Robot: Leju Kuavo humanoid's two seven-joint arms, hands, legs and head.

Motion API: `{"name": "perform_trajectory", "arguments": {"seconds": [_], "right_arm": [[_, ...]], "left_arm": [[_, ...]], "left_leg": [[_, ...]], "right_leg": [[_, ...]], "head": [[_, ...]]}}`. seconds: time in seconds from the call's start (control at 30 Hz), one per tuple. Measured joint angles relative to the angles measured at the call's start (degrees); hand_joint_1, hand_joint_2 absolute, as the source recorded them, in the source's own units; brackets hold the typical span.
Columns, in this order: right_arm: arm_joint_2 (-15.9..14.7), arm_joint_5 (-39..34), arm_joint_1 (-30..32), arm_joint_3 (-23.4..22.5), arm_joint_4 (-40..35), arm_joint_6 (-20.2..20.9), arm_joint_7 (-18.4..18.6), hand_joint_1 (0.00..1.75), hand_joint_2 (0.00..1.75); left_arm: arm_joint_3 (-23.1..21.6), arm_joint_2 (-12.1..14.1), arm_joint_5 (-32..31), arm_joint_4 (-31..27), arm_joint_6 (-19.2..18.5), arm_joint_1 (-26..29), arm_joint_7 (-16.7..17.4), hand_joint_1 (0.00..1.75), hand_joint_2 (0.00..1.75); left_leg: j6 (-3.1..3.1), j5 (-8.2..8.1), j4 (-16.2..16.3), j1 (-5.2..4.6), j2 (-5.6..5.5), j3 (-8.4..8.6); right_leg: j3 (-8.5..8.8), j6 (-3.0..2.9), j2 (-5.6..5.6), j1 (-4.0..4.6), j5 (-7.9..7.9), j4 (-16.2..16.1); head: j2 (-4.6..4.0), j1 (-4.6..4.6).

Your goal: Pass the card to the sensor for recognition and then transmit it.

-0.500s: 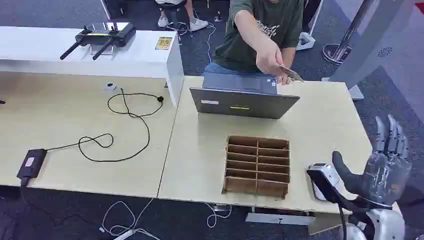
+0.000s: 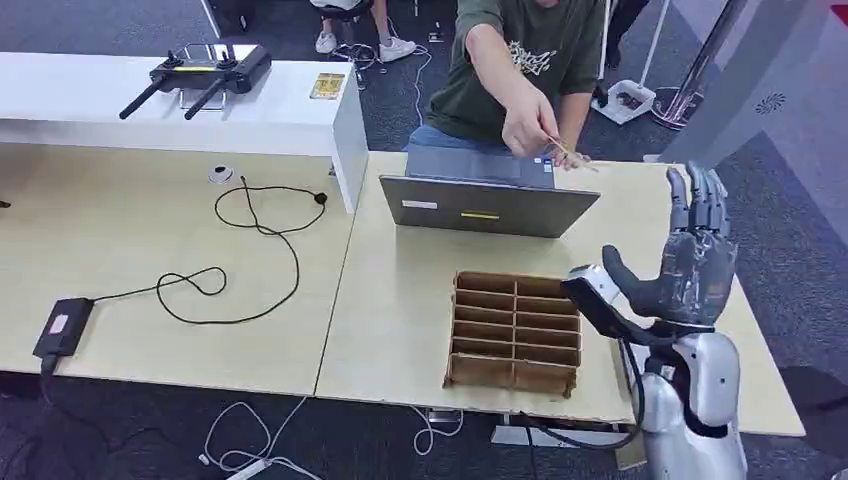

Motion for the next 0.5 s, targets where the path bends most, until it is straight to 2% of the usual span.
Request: {"name": "perform_trajectory", "arguments": {"seconds": [0.27,0.5], "right_arm": [[0.0,-4.3,-8.7,4.0,7.3,3.6,0.3,0.0,1.75],[0.0,-6.1,-16.1,6.5,13.1,5.0,0.3,0.0,1.75]], "left_arm": [[0.0,0.0,0.0,0.0,0.1,0.0,-0.1,0.0,0.0],[0.0,0.0,-1.4,0.0,0.0,0.0,-0.1,0.0,0.0]], "left_leg": [[-0.04,0.03,0.0,0.0,0.0,-0.01],[-0.02,0.06,0.0,0.0,-0.03,-0.01]], "right_leg": [[-0.01,0.01,0.01,0.0,0.04,0.0],[-0.01,0.01,-0.02,0.0,0.04,0.0]], "head": [[0.0,0.02],[0.0,0.0]]}}
